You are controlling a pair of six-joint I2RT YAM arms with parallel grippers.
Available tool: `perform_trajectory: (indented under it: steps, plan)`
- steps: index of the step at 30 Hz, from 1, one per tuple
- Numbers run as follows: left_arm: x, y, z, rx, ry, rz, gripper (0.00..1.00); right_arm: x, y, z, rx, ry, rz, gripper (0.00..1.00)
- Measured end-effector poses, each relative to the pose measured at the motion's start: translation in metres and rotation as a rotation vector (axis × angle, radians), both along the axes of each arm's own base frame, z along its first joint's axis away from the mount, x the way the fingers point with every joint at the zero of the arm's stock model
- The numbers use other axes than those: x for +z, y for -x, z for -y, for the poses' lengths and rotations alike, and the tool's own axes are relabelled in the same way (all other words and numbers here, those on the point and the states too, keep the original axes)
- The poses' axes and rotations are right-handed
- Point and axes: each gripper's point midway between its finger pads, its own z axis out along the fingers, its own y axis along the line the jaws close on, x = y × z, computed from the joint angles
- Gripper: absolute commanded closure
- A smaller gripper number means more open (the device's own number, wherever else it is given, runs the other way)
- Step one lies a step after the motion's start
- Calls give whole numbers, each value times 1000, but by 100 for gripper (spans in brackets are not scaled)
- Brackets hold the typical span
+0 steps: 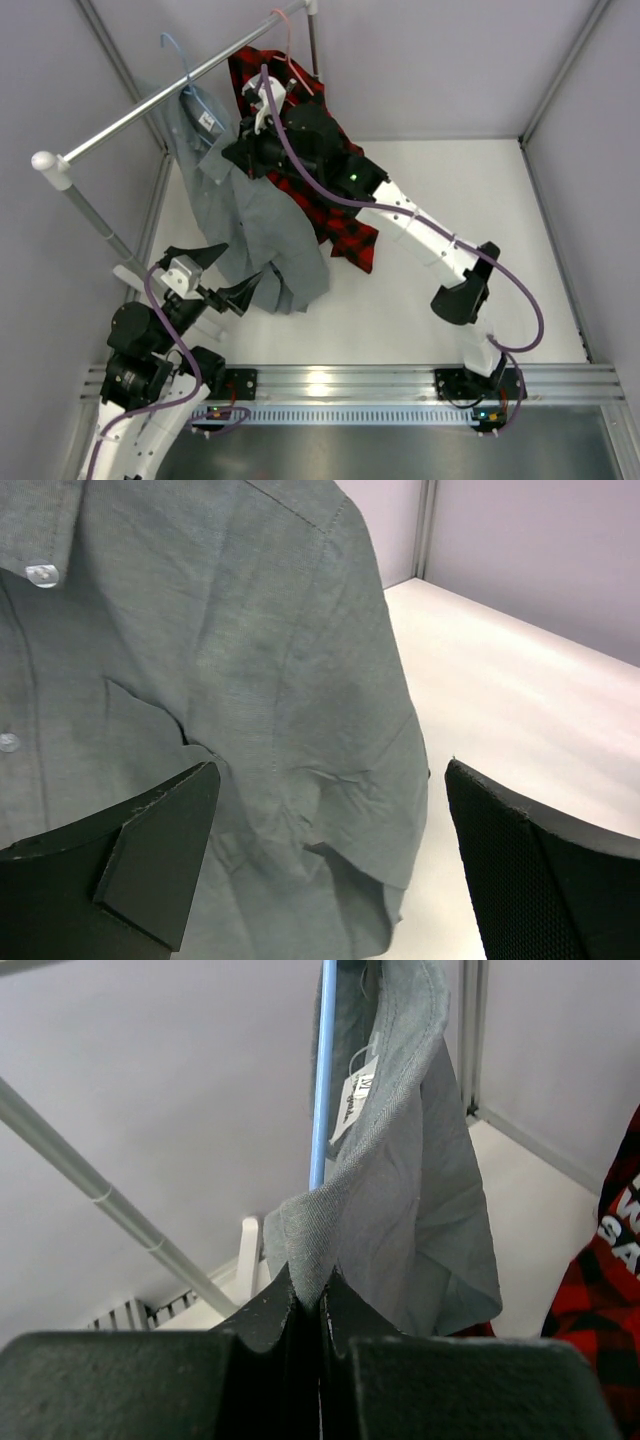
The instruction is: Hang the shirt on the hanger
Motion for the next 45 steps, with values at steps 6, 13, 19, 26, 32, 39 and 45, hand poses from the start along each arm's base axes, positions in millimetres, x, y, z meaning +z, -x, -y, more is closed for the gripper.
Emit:
perform_trajectory:
  steps: [6,13,19,26,32,39,45]
  plan:
    - [0,-1,-1,7,8,-7,2,-3,-11,-12,4,-1,14,100]
    - [0,-7,-10,69,21,-14,2,-44,-20,-23,24,68,-34,100]
    - [0,-24,-39,258,69,-38,2,-74,-18,-26,45,122,-79,33]
    - [-4,-37,-74,460,129,-70,2,-70,-4,3,29,163,-62,1]
    - [-20,-45,-89,563,136,-149,2,-42,21,114,-190,154,5,0]
    - [-41,-46,-108,683,90,-256,2,-56,61,324,-695,70,76,0]
    - [-50,-53,-125,779,97,-299,2,-101,85,430,-997,93,51,1]
